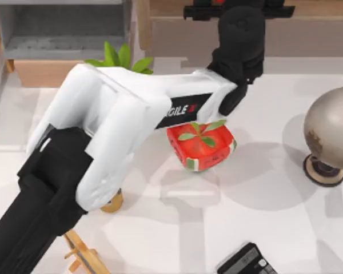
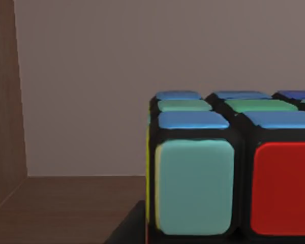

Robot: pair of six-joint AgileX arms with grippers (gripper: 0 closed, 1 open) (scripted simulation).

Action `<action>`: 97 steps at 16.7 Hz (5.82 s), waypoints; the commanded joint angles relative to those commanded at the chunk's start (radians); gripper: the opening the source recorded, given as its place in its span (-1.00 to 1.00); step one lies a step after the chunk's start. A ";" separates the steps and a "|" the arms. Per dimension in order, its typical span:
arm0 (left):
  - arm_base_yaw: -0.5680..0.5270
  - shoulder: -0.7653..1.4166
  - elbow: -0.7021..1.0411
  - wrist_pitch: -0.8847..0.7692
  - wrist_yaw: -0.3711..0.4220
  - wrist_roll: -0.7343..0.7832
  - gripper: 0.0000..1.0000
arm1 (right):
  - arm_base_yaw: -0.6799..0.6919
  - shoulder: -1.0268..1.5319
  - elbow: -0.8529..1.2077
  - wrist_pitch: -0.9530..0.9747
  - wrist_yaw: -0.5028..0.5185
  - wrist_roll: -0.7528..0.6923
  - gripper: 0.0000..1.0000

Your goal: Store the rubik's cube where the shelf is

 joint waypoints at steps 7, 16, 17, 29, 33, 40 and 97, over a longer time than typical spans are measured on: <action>0.000 0.000 0.000 0.000 0.000 0.000 -0.40 | 0.000 0.000 0.000 0.000 0.000 0.000 1.00; 0.000 0.000 0.000 0.000 0.000 0.000 0.96 | 0.000 0.000 0.000 0.000 0.000 0.000 1.00; 0.000 0.000 0.000 0.000 0.000 0.000 1.00 | 0.000 0.000 0.000 0.000 0.000 0.000 1.00; -0.012 -0.035 -0.016 0.010 0.026 0.038 1.00 | 0.000 0.000 0.000 0.000 0.000 0.000 1.00; -0.051 -0.167 -0.078 0.051 0.121 0.180 1.00 | 0.000 0.000 0.000 0.000 0.000 0.000 1.00; 0.103 -0.470 -0.222 0.136 0.369 0.573 1.00 | 0.000 0.000 0.000 0.000 0.000 0.000 1.00; 1.411 -0.633 -1.533 0.623 1.383 1.410 -0.21 | 0.000 0.000 0.000 0.000 0.000 0.000 1.00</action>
